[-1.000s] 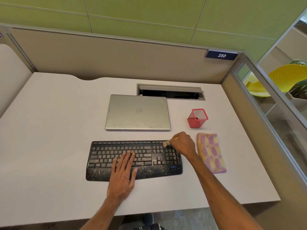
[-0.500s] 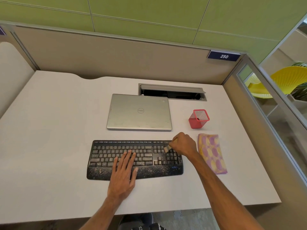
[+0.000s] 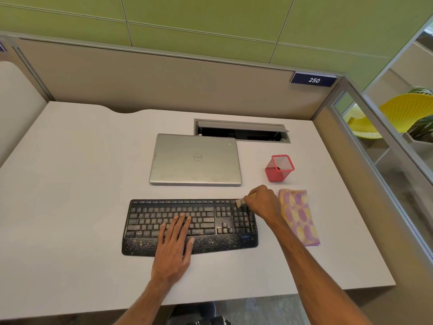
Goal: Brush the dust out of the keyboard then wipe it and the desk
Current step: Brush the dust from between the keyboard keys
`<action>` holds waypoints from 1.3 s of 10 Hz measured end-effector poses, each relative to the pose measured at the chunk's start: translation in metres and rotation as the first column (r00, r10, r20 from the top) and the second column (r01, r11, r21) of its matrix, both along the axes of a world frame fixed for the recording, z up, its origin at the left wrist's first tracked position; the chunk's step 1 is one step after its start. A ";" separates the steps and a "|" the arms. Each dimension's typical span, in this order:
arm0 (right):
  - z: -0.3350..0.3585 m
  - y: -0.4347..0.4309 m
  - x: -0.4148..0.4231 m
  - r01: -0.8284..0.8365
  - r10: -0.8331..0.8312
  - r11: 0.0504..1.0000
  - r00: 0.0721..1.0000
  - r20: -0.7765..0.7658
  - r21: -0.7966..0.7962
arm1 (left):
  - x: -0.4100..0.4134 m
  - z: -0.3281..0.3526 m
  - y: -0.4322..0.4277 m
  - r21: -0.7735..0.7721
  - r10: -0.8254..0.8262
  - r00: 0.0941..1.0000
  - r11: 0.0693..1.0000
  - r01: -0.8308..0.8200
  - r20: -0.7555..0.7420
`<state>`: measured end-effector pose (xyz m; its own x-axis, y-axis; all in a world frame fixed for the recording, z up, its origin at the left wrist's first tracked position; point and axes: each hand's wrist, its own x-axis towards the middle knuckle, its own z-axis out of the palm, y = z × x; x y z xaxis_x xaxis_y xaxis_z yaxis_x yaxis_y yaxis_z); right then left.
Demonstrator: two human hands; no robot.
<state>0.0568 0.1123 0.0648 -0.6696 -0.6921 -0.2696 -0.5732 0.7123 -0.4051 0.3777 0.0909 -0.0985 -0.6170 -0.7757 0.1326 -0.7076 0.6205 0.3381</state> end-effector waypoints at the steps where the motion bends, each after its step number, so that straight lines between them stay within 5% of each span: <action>1: -0.001 0.000 0.001 -0.007 0.007 1.000 1.000 0.014 0.005 | 0.000 0.000 0.000 -0.001 0.001 1.000 1.000 -0.001 0.000; 13: -0.008 0.020 -0.023 0.166 -0.167 0.986 0.986 0.019 0.022 | 0.000 0.001 0.001 -0.005 0.006 1.000 1.000 -0.006 -0.008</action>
<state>0.0341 0.1324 0.0563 -0.7689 -0.5658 -0.2978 -0.4374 0.8052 -0.4004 0.3781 0.0917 -0.0972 -0.6116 -0.7784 0.1415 -0.7084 0.6185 0.3401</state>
